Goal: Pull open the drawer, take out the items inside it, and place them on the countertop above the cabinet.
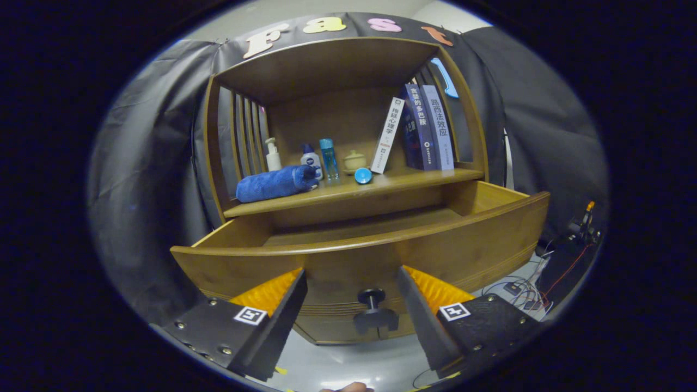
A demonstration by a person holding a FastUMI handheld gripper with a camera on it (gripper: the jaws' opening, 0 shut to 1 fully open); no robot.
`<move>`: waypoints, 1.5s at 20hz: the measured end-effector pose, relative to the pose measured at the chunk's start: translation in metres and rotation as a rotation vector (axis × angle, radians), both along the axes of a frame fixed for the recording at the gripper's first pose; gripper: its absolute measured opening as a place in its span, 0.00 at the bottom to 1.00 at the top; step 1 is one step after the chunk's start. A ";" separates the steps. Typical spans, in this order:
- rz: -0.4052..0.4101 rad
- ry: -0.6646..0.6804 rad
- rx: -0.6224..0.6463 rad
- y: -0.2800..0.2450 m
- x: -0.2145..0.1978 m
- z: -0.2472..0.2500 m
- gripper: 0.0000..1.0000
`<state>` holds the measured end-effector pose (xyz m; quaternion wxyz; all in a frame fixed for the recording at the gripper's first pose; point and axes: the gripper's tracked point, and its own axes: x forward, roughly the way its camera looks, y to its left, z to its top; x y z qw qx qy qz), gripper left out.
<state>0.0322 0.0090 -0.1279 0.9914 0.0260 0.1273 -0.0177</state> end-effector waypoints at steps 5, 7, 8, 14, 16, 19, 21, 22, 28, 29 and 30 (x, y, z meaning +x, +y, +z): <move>0.019 -0.001 0.008 -0.003 0.010 0.000 0.99; 0.020 0.000 0.006 -0.004 0.013 0.000 0.99; 0.020 -0.001 0.008 -0.004 0.016 0.000 0.99; 0.022 0.009 0.006 -0.003 0.037 -0.001 0.99; 0.023 0.010 0.005 -0.002 0.045 -0.002 1.00; 0.022 0.009 0.003 -0.002 0.057 -0.002 1.00; 0.023 0.010 0.004 -0.002 0.066 -0.003 0.99; 0.026 0.011 0.004 -0.003 0.069 -0.004 0.99; 0.022 0.010 0.009 -0.001 0.092 -0.005 1.00; 0.021 0.011 0.009 -0.001 0.097 -0.005 0.99; 0.019 0.011 0.007 -0.001 0.101 -0.005 1.00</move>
